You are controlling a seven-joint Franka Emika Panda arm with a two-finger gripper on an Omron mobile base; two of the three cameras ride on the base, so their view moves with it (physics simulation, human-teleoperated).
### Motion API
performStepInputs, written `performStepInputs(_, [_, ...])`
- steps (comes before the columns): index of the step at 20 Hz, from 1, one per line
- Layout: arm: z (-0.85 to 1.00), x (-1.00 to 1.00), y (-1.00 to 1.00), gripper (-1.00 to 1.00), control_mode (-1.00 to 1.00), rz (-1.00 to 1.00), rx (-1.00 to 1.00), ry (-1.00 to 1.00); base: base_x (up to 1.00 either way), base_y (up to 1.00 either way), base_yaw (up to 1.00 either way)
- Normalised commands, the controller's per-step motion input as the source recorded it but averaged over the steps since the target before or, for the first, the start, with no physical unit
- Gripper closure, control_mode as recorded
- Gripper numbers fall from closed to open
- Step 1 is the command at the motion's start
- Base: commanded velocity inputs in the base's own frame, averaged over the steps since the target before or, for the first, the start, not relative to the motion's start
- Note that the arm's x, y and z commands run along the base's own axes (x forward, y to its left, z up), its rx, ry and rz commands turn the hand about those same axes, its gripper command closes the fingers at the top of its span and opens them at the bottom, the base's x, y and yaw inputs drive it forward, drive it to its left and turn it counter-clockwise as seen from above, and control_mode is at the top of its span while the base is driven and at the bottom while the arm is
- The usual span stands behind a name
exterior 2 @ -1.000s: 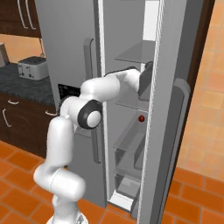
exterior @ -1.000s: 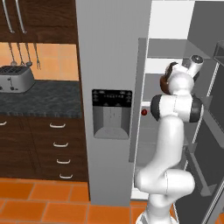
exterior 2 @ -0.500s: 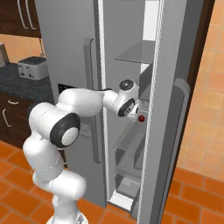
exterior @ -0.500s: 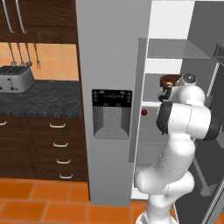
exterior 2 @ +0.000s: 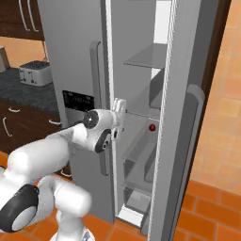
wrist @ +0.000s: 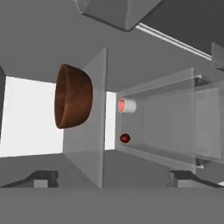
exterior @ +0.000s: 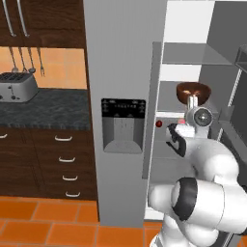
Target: Pick the chicken drumstick and squash from their plates and place them in the bowl. Then put the bowl in the fridge.
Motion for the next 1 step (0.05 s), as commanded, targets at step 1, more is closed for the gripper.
performStepInputs(1, [1.00,-1.00,1.00,-1.00,-1.00,0.00,-0.38,-0.42,0.00,0.00,0.00])
